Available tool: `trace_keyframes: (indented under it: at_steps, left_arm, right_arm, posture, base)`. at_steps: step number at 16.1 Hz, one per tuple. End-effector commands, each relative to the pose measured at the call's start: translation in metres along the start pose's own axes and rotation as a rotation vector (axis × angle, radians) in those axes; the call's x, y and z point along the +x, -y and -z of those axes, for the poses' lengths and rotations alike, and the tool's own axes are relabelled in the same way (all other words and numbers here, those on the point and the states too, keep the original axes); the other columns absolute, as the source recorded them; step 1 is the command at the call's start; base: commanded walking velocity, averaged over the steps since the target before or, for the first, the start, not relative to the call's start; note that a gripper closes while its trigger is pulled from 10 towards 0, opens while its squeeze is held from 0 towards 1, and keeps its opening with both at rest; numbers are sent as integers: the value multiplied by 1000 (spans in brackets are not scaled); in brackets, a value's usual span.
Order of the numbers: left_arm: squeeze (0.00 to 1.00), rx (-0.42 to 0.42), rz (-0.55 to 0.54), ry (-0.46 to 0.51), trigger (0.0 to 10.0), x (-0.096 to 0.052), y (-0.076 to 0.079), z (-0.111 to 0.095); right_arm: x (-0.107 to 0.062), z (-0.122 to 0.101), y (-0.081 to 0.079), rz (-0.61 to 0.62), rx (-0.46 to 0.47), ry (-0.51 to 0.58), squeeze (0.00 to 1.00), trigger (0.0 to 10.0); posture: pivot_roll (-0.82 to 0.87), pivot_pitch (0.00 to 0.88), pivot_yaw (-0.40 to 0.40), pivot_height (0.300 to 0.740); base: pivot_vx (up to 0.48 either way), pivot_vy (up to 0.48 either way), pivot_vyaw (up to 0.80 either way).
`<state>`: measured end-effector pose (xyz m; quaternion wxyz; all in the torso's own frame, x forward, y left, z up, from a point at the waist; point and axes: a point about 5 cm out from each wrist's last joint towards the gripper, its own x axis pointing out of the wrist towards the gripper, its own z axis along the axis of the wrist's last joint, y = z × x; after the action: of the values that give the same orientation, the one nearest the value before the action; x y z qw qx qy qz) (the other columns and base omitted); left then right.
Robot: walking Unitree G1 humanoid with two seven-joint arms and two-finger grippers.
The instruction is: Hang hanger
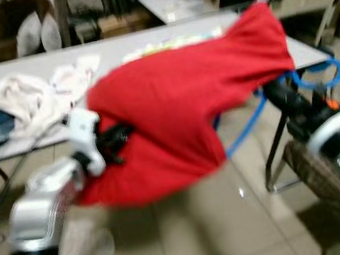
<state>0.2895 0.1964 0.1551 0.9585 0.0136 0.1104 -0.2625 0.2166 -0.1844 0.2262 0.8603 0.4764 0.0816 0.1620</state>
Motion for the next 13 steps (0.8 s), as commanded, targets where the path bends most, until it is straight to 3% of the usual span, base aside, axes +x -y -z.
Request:
trace_keyframes:
  at_steps: [1,5,8,10,11,13]
  left_arm:
    - [0,5,8,-8,10000,0,-1,2]
    - [0,46,19,-32,10000,-6,-6,3]
    - [0,62,62,-50,10000,-13,-12,1]
    - [0,83,256,-142,10000,-25,4,9]
    - [0,80,289,-158,10000,-27,9,12]
    - [0,67,325,-177,10000,-23,23,23]
  right_arm:
    - [0,3,1,5,-27,-17,0,10000]
    - [-7,6,10,41,-121,-71,0,10000]
    - [-13,12,24,113,-266,-177,0,10000]
    - [-16,12,41,200,-392,-259,0,10000]
    - [-16,11,43,213,-410,-266,0,10000]
    - [-16,4,60,276,-541,-346,0,10000]
  posture:
    - [-96,0,51,740]
    - [-97,0,47,740]
    - [-98,0,44,740]
    - [-90,0,38,740]
    - [-90,0,38,740]
    - [-84,0,33,740]
  base:
    - [0,0,0]
    - [0,0,0]
    - [0,0,0]
    - [0,0,0]
    - [0,0,0]
    - [0,0,0]
